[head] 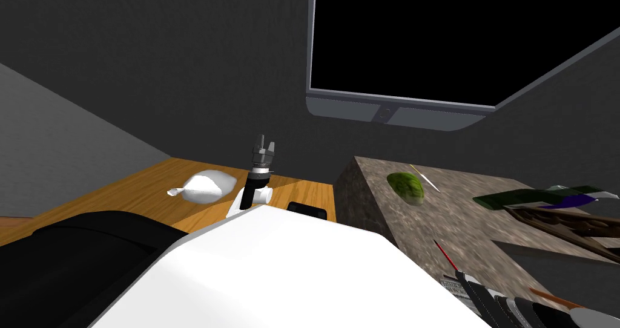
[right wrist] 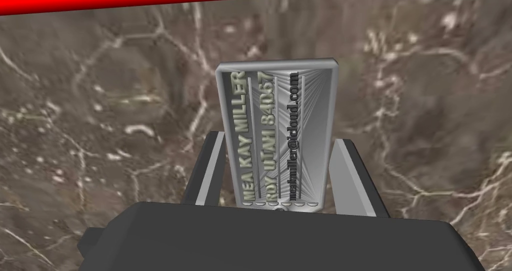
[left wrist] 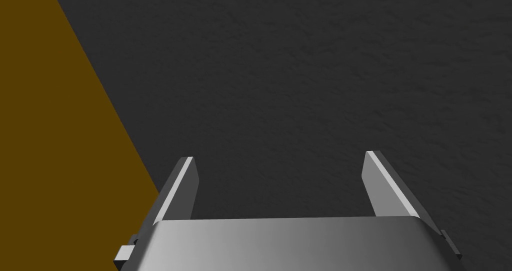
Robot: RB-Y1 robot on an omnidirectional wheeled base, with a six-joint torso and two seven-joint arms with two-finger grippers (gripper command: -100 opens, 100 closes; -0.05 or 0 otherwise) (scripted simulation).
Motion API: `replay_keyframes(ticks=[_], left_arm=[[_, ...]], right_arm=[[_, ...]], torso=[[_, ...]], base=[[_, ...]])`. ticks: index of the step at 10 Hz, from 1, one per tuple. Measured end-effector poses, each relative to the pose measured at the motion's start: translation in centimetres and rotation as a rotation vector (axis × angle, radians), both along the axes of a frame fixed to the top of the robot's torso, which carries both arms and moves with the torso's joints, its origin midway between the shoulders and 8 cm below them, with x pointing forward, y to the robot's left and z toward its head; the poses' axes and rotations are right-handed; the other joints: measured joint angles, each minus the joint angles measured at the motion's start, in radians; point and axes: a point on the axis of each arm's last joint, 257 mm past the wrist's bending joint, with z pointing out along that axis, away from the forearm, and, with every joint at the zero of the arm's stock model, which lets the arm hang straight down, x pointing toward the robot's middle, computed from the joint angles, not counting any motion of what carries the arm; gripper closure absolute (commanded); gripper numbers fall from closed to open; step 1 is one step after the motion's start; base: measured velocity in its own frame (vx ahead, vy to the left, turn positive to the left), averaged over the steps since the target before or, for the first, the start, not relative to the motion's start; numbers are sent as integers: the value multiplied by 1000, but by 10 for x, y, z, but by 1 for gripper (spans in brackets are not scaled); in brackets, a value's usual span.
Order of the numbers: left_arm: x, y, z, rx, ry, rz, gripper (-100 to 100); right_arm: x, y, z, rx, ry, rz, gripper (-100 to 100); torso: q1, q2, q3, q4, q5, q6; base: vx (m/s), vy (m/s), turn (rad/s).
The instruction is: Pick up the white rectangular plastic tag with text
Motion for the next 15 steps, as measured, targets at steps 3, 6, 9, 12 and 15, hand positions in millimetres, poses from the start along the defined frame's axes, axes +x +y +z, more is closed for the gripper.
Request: replay_keyframes(ticks=[3,6,9,12,15], left_arm=[[0,0,0,0,0,0,0],[0,0,0,0,0,0,0],[0,0,0,0,0,0,0],[0,0,0,0,0,0,0],[0,0,0,0,0,0,0]], right_arm=[[0,0,0,0,0,-1,100],[-16,-4,2,4,5,11,100],[-31,-9,4,8,7,35,100],[-42,-12,5,9,9,71,100],[-53,-14,8,11,10,100,100]], torso=[[0,-1,0,0,0,0],[2,-11,-6,-2,0,1],[-1,-10,-6,-2,0,0],[0,-8,-5,-2,0,1],[0,-7,-4,-2,0,1]], base=[[43,-11,-69],[159,20,-131],[119,-10,-88],[97,2,-95],[92,6,-92]])
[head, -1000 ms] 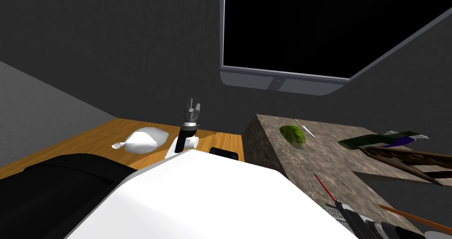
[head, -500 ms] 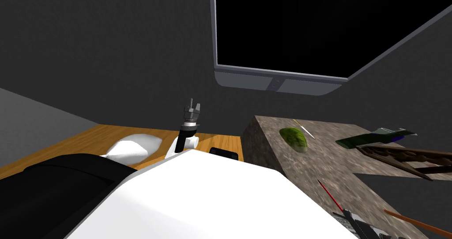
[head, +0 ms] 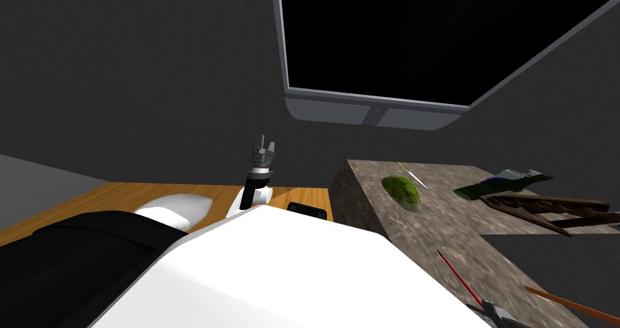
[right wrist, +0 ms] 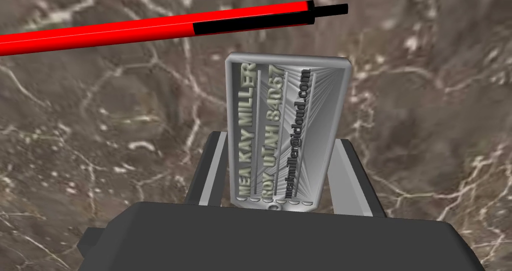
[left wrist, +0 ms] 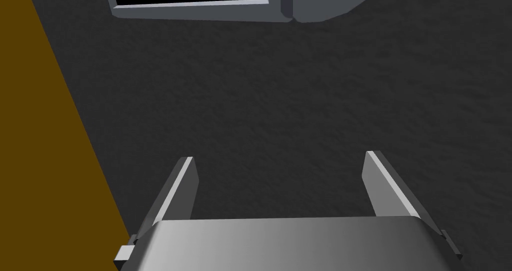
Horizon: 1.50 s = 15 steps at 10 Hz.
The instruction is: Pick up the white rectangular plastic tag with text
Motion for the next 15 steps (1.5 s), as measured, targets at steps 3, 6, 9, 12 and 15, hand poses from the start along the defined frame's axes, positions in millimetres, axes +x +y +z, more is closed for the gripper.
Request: replay_keyframes(ticks=[3,6,9,12,15], left_arm=[[0,0,0,0,0,0,0],[0,0,0,0,0,0,0],[0,0,0,0,0,0,0],[0,0,0,0,0,0,0],[0,0,0,0,0,0,0]], right_arm=[[-11,-3,3,1,-1,26,100],[-24,-6,5,2,1,61,100],[-34,-9,8,0,-1,91,100],[-50,-14,15,-5,-4,112,100],[-56,-14,15,-4,-4,148,0]], torso=[[-1,-1,0,0,0,-1],[0,0,0,0,0,-4],[0,2,1,0,0,-4],[1,-2,-1,-1,1,-2],[-1,3,1,0,0,-5]], base=[[130,5,-159],[105,17,-75],[93,14,-85],[141,32,-139],[33,12,6]])
